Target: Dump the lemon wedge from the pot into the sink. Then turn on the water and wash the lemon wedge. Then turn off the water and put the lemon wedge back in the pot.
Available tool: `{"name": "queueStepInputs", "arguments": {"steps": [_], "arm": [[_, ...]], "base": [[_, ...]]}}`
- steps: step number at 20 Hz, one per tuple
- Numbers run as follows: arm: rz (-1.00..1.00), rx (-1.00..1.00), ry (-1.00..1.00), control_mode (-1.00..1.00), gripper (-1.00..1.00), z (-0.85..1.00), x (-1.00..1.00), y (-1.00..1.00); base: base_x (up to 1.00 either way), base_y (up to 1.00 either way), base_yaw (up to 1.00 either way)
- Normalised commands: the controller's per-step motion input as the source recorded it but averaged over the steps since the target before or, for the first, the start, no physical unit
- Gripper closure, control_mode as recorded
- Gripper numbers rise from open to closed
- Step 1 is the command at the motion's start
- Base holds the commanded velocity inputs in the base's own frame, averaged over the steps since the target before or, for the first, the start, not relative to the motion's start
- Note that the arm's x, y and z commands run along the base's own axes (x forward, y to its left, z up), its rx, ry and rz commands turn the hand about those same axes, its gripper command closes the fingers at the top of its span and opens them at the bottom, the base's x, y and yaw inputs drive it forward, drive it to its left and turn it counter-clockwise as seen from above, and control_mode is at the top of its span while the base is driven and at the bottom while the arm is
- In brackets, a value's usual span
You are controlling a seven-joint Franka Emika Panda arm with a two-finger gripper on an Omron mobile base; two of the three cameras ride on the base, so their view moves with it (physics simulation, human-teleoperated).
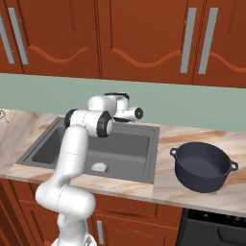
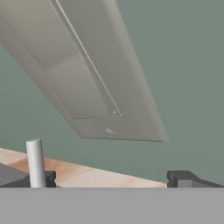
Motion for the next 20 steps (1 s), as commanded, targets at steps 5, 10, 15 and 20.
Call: {"name": "queueStepInputs", "arguments": {"steps": [5,10,15,20], "arm": [[-0.08,0.0,0.03,-1.0,-1.0,-0.32,0.0,-0.73],[-0.08,0.01,0.02,-1.0,-1.0,-0.38,0.0,-0.9],[-0.09,0.04,0.02,-1.0,-1.0,-0.44,0.0,-1.0],[-0.08,0.04,0.02,-1.0,-1.0,-0.41,0.0,-0.99]], "base": [[0.0,0.0,0.0],[0.0,0.0,0.0],[0.0,0.0,0.0],[0.0,0.0,0.0]]}}
